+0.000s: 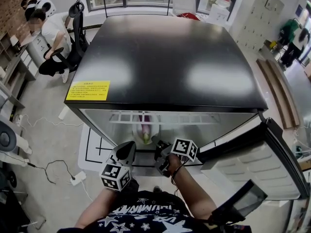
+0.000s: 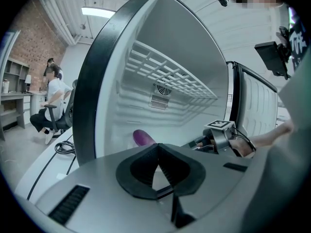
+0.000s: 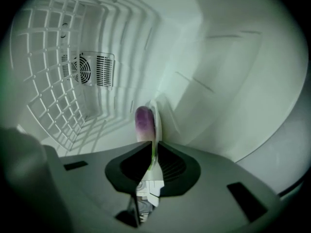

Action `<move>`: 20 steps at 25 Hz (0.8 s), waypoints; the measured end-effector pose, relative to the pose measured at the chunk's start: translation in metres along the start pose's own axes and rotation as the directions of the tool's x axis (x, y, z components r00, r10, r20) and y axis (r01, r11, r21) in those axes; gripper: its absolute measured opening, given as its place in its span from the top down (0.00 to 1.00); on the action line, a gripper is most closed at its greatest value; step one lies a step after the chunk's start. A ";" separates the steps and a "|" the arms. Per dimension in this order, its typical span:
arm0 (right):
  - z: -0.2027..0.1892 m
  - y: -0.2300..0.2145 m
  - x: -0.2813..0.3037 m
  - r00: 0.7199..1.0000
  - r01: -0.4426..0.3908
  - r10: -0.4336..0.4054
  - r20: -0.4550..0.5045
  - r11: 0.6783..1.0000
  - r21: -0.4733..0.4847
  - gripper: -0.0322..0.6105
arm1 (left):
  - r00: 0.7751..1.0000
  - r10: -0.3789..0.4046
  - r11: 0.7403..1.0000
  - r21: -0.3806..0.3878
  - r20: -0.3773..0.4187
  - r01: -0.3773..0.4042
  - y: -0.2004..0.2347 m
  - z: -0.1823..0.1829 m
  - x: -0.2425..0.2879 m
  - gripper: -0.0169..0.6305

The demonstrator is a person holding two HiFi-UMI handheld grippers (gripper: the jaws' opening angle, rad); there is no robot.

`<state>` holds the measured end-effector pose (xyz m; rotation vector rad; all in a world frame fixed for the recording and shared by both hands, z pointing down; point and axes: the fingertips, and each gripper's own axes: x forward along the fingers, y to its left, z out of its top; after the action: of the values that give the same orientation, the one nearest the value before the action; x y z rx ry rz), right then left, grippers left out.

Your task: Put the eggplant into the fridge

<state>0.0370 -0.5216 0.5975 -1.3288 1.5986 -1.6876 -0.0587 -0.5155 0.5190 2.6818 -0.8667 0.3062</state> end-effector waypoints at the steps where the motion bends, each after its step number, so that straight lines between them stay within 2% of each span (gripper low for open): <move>1: -0.001 0.000 0.000 1.000 0.011 -0.011 -0.007 1.000 -0.015 0.92 | 1.000 0.000 1.000 0.000 0.001 0.000 0.000 0.000 0.000 0.96; 9: 0.000 -0.007 -0.002 0.993 0.112 -0.114 -0.015 0.988 -0.110 0.91 | 1.000 -0.005 1.000 0.000 0.006 0.005 -0.002 0.003 0.002 0.96; 14: -0.001 -0.007 -0.001 0.994 0.103 -0.107 -0.034 0.988 -0.113 0.91 | 1.000 -0.009 1.000 0.000 0.011 0.009 -0.004 0.005 0.006 0.96; 15: -0.001 -0.005 -0.001 0.995 0.090 -0.095 -0.034 0.990 -0.111 0.90 | 1.000 -0.009 1.000 0.000 0.012 0.009 -0.004 0.005 0.006 0.96; 17: -0.001 -0.001 0.000 0.997 0.070 -0.074 -0.035 0.992 -0.110 0.81 | 1.000 -0.008 1.000 -0.001 0.014 0.008 -0.004 0.006 0.006 0.96; 20: -0.002 0.000 0.000 0.997 0.069 -0.073 -0.035 0.992 -0.109 0.81 | 1.000 -0.005 1.000 -0.003 0.015 0.005 -0.003 0.007 0.005 0.96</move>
<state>0.0350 -0.5209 0.5981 -1.4294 1.7043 -1.6994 -0.0525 -0.5178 0.5133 2.6863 -0.8643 0.2831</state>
